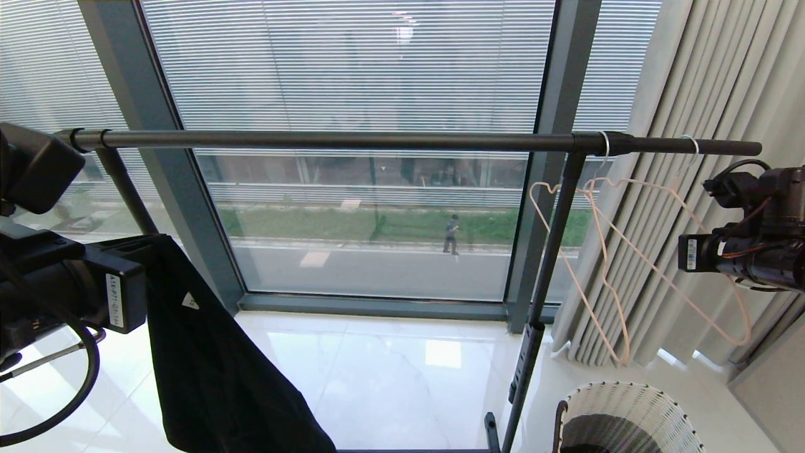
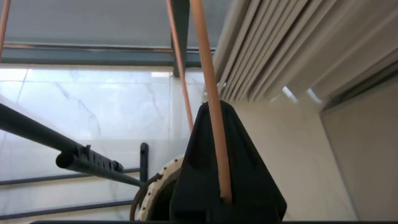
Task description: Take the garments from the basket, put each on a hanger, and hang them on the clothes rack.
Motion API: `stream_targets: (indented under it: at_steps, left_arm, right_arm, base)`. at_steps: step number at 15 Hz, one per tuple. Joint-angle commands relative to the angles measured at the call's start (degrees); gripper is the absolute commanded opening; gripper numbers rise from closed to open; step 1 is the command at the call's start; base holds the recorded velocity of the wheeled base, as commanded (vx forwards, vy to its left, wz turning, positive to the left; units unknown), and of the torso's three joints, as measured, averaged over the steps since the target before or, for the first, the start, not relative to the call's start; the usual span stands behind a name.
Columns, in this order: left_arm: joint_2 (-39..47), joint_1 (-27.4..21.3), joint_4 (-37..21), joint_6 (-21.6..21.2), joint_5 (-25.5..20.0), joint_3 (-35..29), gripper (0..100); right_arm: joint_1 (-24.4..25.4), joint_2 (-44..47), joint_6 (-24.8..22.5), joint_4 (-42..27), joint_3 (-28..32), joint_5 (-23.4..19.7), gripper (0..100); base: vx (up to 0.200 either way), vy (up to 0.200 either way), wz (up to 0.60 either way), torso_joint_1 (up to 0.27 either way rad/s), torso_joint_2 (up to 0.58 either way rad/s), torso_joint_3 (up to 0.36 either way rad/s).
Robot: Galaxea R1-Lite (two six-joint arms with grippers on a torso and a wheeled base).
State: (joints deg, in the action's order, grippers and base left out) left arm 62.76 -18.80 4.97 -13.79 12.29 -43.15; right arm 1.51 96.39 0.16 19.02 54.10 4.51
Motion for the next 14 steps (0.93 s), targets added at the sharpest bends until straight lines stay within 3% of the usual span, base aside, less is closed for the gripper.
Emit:
stream_targets:
  at_steps: [1,9,14]
  left_arm:
    - [0.00,-0.01,0.04,-0.01,0.02,0.00,0]
    - [-0.09,-0.01,0.04,-0.19,0.72,0.00,0]
    - [-0.09,0.08,0.04,-0.19,3.80,0.35,0]
  right_arm:
    - [0.07,-0.59,0.02,0.41,-0.05,0.06,0]
    - [1.04,-6.48,0.02,5.06,-1.46,-0.03,0]
    - [1.04,-15.44,-0.07,4.89,-10.16,0.06,0]
  base:
    - [0.000,0.000,0.00,0.000,0.00,0.000]
    - [0.000,0.000,0.00,0.000,0.00,0.000]
    - [-0.040,0.000,0.00,0.000,0.00,0.000]
